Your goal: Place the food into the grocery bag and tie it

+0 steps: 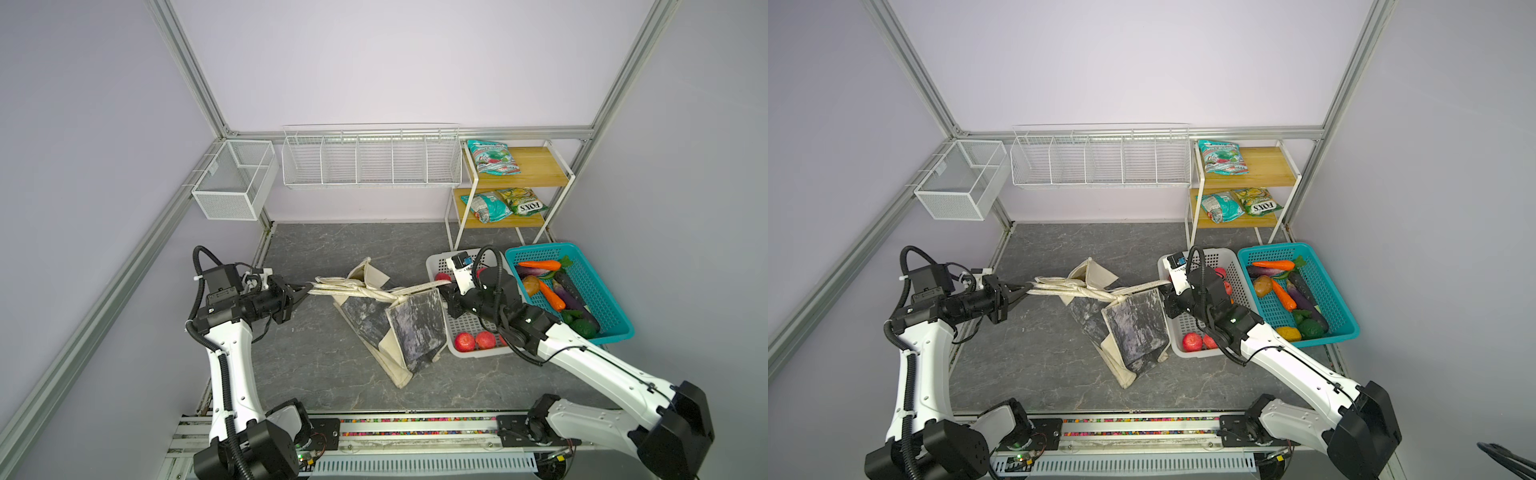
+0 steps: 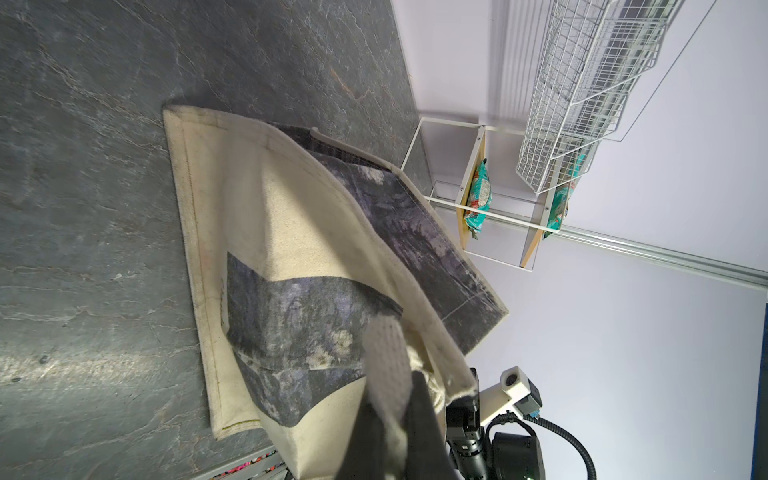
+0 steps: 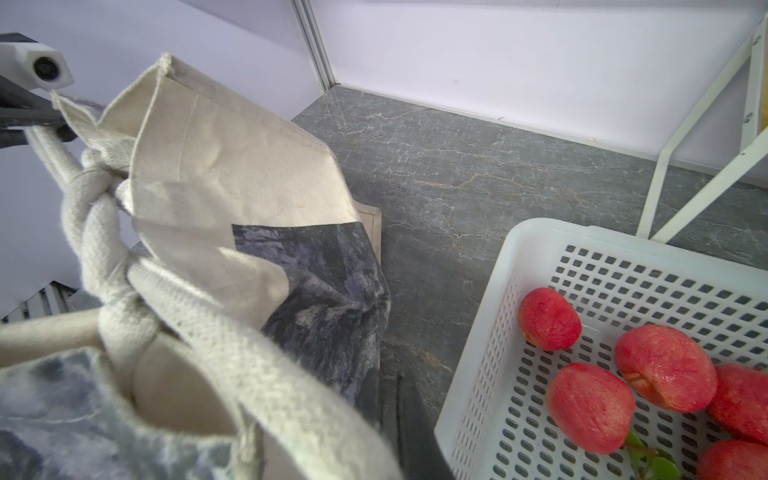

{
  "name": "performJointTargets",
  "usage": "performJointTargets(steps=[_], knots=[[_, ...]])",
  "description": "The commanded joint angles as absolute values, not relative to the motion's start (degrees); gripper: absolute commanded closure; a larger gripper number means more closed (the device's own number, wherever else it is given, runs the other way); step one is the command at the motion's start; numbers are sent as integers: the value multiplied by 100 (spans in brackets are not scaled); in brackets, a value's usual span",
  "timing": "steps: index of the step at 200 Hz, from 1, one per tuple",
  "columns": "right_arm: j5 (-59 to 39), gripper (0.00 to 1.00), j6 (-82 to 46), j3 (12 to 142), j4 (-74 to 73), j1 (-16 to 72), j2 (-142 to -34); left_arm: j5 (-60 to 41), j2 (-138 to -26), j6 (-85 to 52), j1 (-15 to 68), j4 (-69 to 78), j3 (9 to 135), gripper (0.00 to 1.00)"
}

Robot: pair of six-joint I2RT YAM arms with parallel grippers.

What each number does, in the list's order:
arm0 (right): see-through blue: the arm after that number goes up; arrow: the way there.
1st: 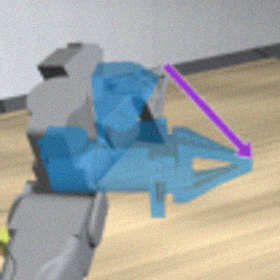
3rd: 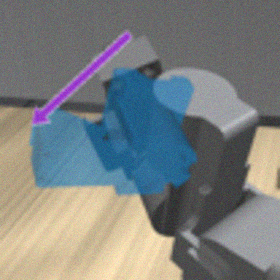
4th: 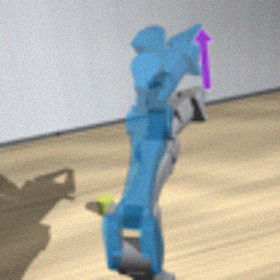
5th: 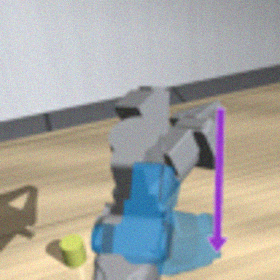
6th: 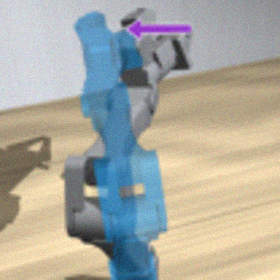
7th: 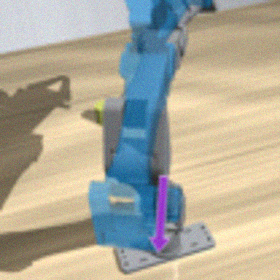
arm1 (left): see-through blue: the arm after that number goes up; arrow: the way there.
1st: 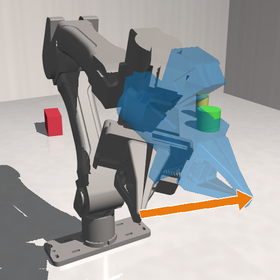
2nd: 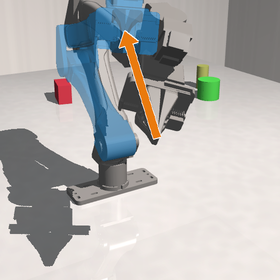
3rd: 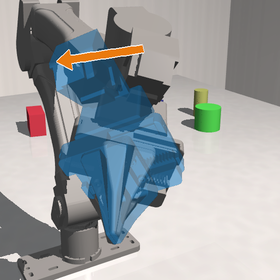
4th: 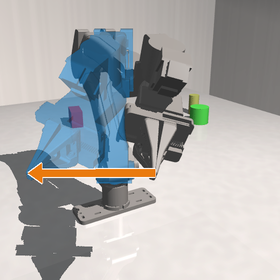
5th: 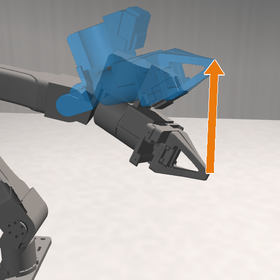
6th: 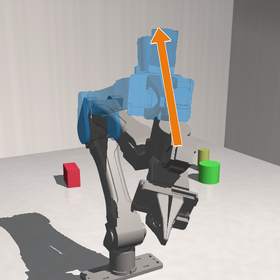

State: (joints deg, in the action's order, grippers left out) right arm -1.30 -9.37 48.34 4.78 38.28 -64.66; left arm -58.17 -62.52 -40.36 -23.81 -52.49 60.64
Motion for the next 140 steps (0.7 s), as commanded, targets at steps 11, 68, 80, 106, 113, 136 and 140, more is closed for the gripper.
performJointTargets(steps=[11, 68, 80, 106, 113, 136, 140], knots=[[1568, 93, -355, 4509, 1943, 2901, -6117, -3839, -6386, -4131, -3488, -3186, 6249, 100], [1656, 93, -220, 4563, 1961, 3093, -6171, -3775, -6171, -3993, -3125, -3452, 6273, 100], [1927, 93, -293, 4536, 2056, 3082, -6129, -3739, -6161, -4072, -3244, -3449, 6238, 100], [2360, 93, -490, 4492, 2298, 2949, -6032, -3806, -6209, -4359, -3529, -3208, 6079, 100], [2423, 93, -516, 4475, 2356, 2898, -6021, -3806, -6233, -4400, -3574, -3159, 6058, 100], [2584, 93, -517, 4456, 2532, 2765, -5988, -3744, -6321, -4421, -3701, -3146, 6056, 100], [2597, 93, -519, 4449, 2554, 2743, -5980, -3740, -6332, -4421, -3732, -3154, 6060, 100]])
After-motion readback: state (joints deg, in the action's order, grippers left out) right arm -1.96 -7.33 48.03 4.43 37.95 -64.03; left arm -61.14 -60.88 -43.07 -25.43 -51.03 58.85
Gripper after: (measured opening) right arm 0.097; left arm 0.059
